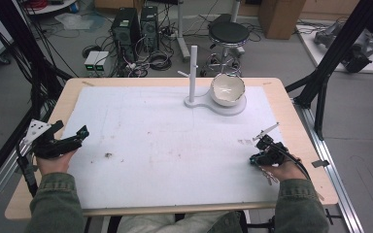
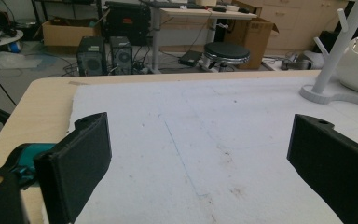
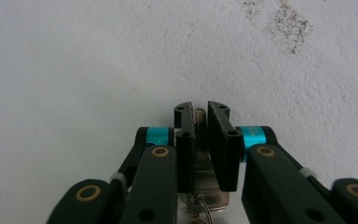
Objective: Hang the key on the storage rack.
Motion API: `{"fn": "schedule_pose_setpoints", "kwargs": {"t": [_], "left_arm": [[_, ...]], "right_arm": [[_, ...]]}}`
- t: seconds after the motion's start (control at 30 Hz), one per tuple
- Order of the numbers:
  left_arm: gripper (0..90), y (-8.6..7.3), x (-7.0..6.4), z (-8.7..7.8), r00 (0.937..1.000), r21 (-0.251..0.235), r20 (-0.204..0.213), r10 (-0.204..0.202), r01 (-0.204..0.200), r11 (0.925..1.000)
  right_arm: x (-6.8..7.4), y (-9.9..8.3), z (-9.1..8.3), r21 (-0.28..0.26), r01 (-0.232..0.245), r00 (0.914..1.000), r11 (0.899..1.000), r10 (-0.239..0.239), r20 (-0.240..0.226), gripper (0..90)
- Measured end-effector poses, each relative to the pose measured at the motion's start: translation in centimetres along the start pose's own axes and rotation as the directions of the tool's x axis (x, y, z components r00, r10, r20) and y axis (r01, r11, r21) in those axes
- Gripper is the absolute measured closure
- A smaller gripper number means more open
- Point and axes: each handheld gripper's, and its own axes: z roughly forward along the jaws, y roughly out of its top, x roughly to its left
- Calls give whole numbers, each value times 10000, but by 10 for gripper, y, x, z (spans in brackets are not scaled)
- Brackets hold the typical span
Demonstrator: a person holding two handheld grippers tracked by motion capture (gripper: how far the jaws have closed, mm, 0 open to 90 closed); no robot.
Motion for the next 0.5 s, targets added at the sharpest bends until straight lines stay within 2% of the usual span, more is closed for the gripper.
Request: {"fn": "schedule_pose_setpoints", "kwargs": {"t": [0.17, 0.2, 0.23, 0.27, 0.5], "left_arm": [[67, 0, 1, 0, 10000, -50, -14, -25, 25, 10000], [67, 0, 1, 0, 10000, -44, -22, -23, 23, 10000], [66, 0, 1, 0, 10000, -38, -26, -22, 22, 10000], [67, 0, 1, 0, 10000, -36, -26, -16, 16, 10000], [67, 0, 1, 0, 10000, -59, -34, -11, 10, 10000]], "right_arm": [[1, -1, -1, -181, -298, 9995, 9994, 300, 117, 829], [0, -2, -1, -347, -302, 9989, 9989, 314, 338, 829], [-1, -2, -2, -377, -389, 9986, 9985, 402, 353, 829], [-2, -3, -3, -436, -575, 9981, 9974, 584, 200, 829], [-5, -6, -13, -1378, -886, 9959, 9865, 850, -321, 829]]}}
